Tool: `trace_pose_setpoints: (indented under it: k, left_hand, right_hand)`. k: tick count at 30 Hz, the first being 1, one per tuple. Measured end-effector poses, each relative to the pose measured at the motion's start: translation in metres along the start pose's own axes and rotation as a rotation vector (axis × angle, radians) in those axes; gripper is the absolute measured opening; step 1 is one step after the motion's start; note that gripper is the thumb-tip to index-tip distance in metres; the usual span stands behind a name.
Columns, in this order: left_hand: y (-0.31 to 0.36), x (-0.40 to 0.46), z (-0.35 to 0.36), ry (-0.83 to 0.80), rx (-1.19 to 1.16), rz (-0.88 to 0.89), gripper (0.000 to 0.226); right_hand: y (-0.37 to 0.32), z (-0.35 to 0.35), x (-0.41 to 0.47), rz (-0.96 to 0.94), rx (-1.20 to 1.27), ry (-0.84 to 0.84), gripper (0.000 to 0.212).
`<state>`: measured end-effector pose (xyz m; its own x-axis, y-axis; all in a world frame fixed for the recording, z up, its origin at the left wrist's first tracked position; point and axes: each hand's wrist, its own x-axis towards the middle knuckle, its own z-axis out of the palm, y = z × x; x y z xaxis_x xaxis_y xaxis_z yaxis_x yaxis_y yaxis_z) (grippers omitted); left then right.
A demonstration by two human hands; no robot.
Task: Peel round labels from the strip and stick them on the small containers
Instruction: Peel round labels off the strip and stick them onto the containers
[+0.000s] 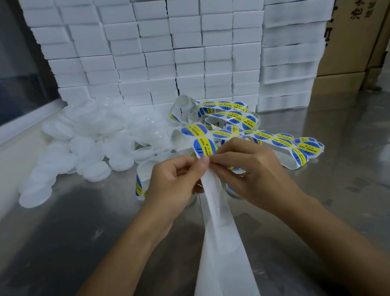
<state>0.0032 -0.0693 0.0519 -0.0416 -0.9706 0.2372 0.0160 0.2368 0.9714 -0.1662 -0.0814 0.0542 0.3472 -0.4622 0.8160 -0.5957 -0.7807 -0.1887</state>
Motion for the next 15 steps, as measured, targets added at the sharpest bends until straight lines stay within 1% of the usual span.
trace_pose_setpoints:
  k: [5, 6, 8, 10, 13, 15]
  left_hand:
    - [0.0031, -0.0026, 0.0003, -0.013, 0.046, 0.069, 0.013]
    - [0.0042, -0.0031, 0.0004, -0.021, 0.073, 0.087, 0.011]
    - [0.0052, -0.0038, 0.0001, -0.028, 0.115, 0.113, 0.015]
    - [0.0056, -0.0038, -0.0007, -0.030, 0.132, 0.123, 0.013]
    - [0.0059, -0.0037, -0.0022, -0.036, 0.126, 0.118, 0.015]
    - [0.0049, -0.0030, -0.0032, -0.020, 0.147, 0.106, 0.017]
  right_hand:
    - [-0.0034, 0.0010, 0.0008, -0.057, -0.084, -0.003, 0.010]
    - [-0.0045, 0.0018, 0.0007, -0.059, -0.095, -0.006, 0.010]
    - [-0.0051, 0.0038, 0.0005, -0.049, -0.104, -0.001, 0.011]
    - [-0.0049, 0.0058, 0.0003, -0.025, -0.083, 0.015, 0.011]
    - [-0.0043, 0.0087, -0.0013, 0.114, 0.061, 0.067, 0.006]
    - [-0.0038, 0.0097, -0.0016, 0.327, 0.239, 0.125, 0.009]
